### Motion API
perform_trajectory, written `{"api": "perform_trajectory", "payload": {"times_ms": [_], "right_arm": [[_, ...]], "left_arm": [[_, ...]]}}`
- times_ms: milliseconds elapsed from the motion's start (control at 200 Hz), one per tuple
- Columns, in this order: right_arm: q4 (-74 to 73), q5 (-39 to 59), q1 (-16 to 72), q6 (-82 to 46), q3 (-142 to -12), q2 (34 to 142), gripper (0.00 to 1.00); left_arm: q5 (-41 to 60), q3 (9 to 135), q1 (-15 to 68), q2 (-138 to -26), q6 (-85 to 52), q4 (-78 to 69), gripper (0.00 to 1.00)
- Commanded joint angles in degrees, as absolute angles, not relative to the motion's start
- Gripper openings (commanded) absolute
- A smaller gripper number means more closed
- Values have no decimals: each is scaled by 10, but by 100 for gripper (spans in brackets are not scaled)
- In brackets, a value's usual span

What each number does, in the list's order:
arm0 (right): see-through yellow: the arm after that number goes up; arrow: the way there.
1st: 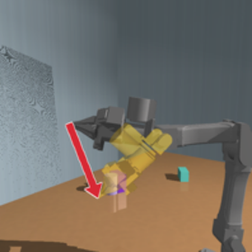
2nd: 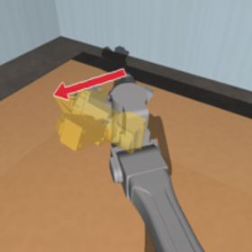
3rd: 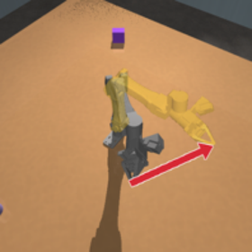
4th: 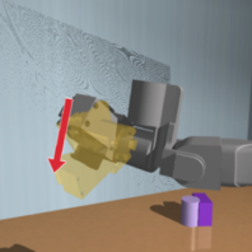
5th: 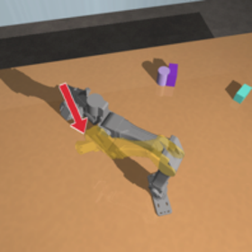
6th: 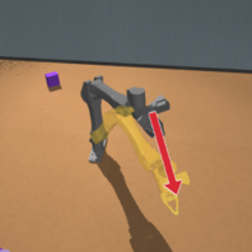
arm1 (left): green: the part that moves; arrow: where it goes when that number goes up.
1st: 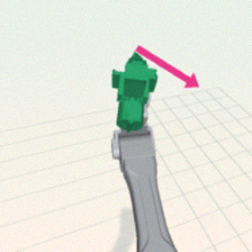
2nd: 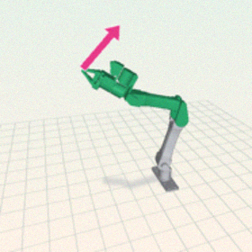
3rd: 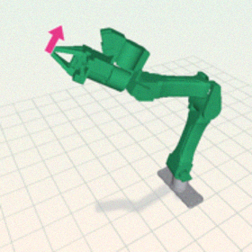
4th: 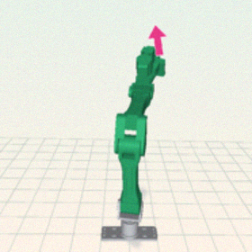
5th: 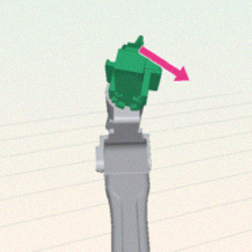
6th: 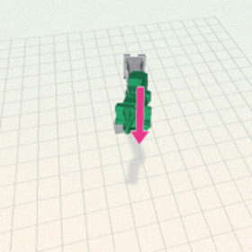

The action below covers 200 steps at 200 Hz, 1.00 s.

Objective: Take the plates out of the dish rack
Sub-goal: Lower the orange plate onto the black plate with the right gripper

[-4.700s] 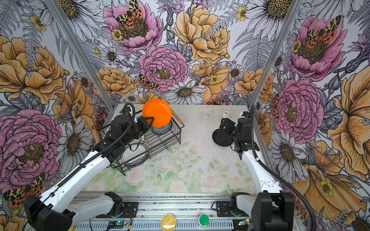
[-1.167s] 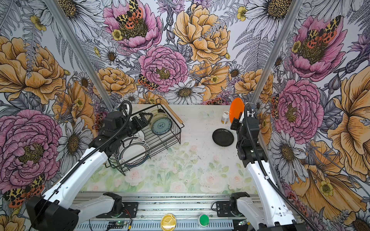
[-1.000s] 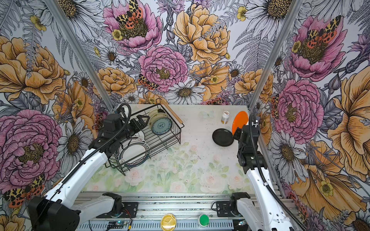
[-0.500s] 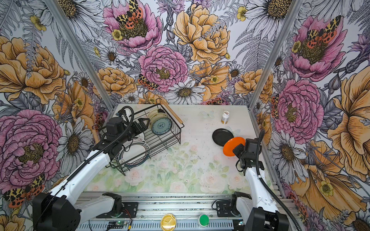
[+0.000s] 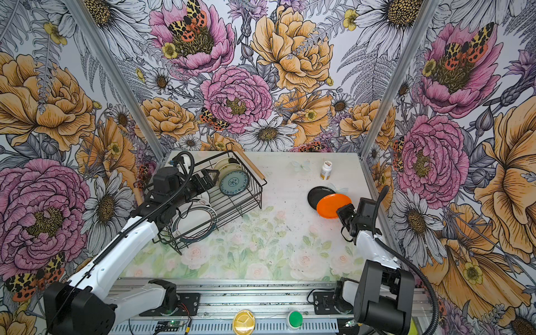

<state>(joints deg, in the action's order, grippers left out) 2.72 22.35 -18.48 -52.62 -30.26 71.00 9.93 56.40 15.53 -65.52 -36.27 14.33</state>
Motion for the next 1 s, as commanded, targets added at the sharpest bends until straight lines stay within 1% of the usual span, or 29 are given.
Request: {"api": "perform_trajectory", "payload": {"times_ms": [0, 215, 435, 530, 635, 856, 996], "right_arm": [[-63, 248, -191, -549, -301, 743, 0], [-85, 249, -191, -548, -333, 800, 0], [-112, 252, -190, -556, -342, 841, 0], [-120, 255, -190, -555, -349, 854, 0], [-130, 259, -189, -561, -354, 869, 0], [-133, 259, -186, -566, -366, 894, 0], [-137, 259, -183, -570, -368, 906, 6]], "left_arm": [[95, 589, 165, -637, -389, 163, 99], [75, 603, 174, -644, -398, 181, 99], [95, 624, 187, -680, -381, 187, 99], [75, 630, 201, -685, -364, 186, 99], [16, 637, 223, -686, -331, 200, 99], [15, 666, 222, -716, -338, 232, 99], [11, 665, 222, -727, -349, 232, 99]]}}
